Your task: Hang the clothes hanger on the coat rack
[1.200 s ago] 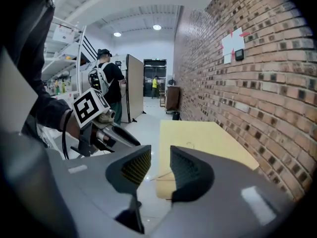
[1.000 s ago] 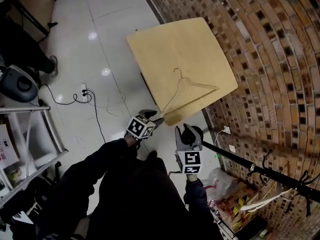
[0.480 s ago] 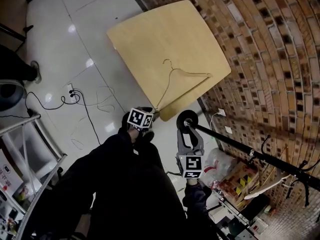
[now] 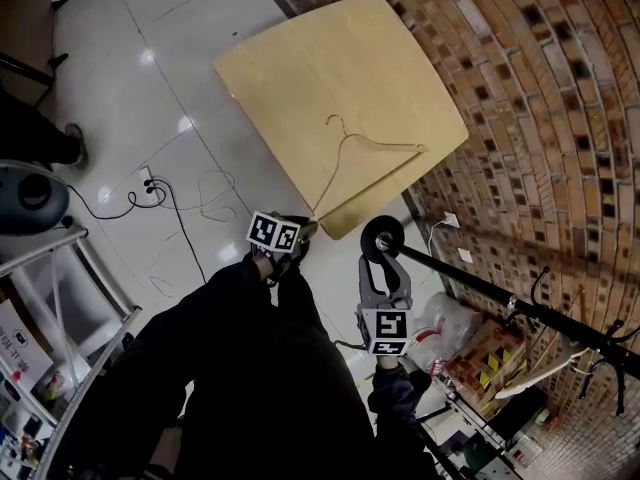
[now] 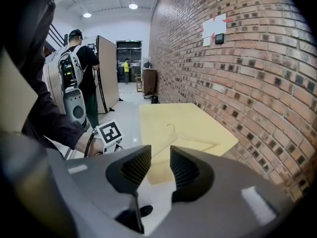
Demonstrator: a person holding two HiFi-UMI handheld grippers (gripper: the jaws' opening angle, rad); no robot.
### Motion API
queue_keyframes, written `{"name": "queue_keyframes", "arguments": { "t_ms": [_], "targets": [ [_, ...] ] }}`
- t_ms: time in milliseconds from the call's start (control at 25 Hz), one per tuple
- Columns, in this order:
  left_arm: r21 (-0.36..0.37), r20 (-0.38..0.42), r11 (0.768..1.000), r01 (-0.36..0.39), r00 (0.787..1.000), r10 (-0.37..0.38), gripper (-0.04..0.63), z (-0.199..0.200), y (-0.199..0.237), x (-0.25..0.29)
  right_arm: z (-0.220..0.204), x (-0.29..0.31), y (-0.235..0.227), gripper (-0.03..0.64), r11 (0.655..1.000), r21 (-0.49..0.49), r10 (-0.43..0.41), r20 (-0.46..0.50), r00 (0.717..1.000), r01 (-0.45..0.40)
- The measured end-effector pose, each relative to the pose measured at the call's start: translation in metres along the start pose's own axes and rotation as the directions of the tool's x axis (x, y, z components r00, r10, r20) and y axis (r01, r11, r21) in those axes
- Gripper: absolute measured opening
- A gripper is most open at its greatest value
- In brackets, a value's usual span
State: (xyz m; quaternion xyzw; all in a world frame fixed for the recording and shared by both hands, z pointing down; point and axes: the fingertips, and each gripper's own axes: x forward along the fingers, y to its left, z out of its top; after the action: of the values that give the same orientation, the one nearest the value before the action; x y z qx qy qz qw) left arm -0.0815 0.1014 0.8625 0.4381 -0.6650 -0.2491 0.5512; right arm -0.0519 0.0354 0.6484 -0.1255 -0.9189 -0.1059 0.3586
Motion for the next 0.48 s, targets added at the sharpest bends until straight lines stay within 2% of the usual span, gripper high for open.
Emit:
{"name": "queue_keyframes", "arguments": {
  "t_ms": [120,240,360,480],
  "targets": [
    [-0.008,0.011,0.999,0.050,0.999,-0.050,0.087,-0.008,0.004,-0.016,-0.001,0.008,0.006,0.116,0.999,-0.012,0.033,0.000,0.999,-0.033],
    [0.015,0.015,0.996,0.083,0.996,-0.083,0.086,-0.013,0.008,-0.037,-0.002,0.022,0.012,0.115,0.997,-0.046,0.065,-0.008,0.998,-0.065],
    [0.064,0.011,0.995,0.080,0.997,-0.081,0.083,-0.015,0.012,-0.062,-0.004,0.046,0.014,0.120,0.987,-0.138,0.084,-0.037,0.996,-0.088],
    [0.128,0.001,0.990,0.066,0.998,-0.066,0.081,-0.015,0.017,-0.082,-0.003,0.082,0.003,0.129,0.954,-0.279,0.086,-0.087,0.992,-0.107]
  ]
}}
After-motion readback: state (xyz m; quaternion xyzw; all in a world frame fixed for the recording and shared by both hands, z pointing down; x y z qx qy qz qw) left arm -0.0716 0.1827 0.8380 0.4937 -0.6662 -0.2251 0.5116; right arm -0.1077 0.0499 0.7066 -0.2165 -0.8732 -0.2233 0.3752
